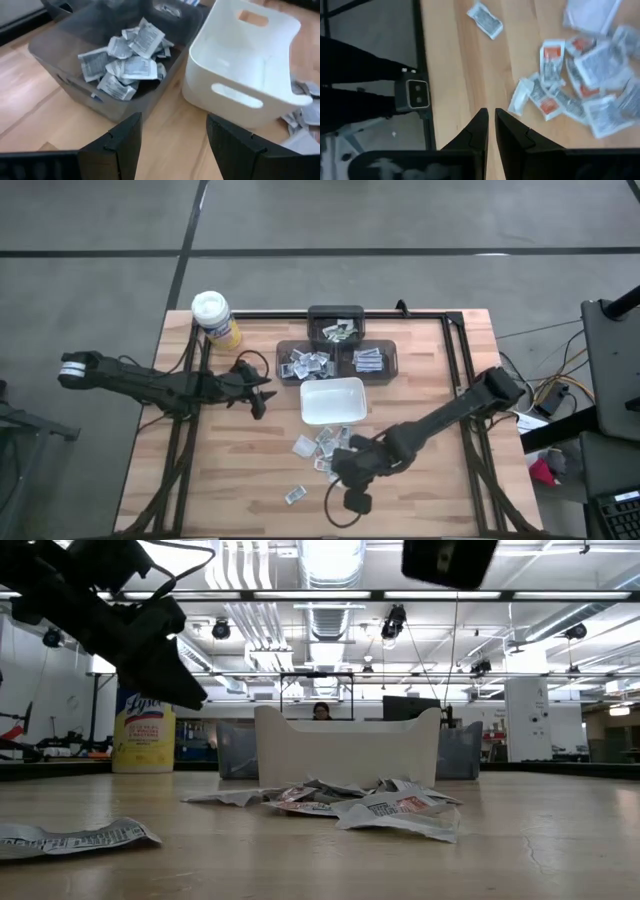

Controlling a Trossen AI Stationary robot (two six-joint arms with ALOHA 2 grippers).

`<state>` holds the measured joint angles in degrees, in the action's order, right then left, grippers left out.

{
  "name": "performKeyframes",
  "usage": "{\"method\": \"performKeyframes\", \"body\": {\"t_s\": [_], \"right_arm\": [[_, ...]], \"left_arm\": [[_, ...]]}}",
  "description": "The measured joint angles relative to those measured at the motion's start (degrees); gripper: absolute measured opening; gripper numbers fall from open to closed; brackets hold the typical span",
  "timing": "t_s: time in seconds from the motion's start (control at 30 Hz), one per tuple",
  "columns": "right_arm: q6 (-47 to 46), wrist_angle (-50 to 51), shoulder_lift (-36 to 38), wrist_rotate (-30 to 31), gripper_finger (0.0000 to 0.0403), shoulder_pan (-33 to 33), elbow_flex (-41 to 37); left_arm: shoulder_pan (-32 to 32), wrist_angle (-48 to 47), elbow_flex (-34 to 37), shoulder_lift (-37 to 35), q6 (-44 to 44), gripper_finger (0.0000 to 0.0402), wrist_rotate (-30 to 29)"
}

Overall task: Pick & Place First Aid Supplies
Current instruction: Put the green bandage into the top black bin

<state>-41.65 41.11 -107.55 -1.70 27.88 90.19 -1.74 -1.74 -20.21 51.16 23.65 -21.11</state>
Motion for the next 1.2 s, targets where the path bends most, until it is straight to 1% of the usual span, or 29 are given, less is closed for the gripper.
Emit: {"method": "performKeyframes", "body": {"t_s": [0.1, 0.27, 0.37, 0.5, 0.7, 0.9, 1.07, 1.2], "right_arm": [[-4.97, 0.01, -2.02, -0.29, 0.0031, 0.00, 0.00], [-11.44, -0.68, -4.40, -0.43, 0.0031, -0.02, 0.02], [-14.75, -1.07, -5.29, -0.43, 0.0032, -0.02, 0.02], [-18.80, -1.06, -5.94, -0.43, 0.0047, -0.02, 0.09], [-22.93, -1.13, -6.52, -0.26, 0.0087, -0.11, 0.02], [-27.79, -0.94, -7.79, -1.82, 0.0122, -0.18, -0.34], [-29.76, -1.12, -8.80, -2.99, 0.0136, -0.53, -0.35], [-31.06, -1.23, -10.40, -6.36, 0.0136, -1.12, -0.35]], "left_arm": [[-0.10, -1.39, 0.00, -0.23, -1.76, 0.0216, 1.74], [-0.15, -1.21, 0.00, -1.40, -6.99, 0.0216, 8.71], [-0.20, -1.34, 0.00, -2.67, -8.82, 0.0216, 11.10], [-0.19, -1.33, 0.84, -4.99, -10.14, 0.0216, 11.20], [-0.19, -1.30, 2.25, -8.29, -10.28, 0.0216, 11.23], [-0.26, -1.20, 3.11, -9.55, -10.26, 0.0216, 11.47], [-0.30, -1.35, 3.76, -9.49, -10.24, 0.0216, 11.52], [-0.30, -1.28, 3.76, -9.44, -10.30, 0.0216, 11.51]]}}
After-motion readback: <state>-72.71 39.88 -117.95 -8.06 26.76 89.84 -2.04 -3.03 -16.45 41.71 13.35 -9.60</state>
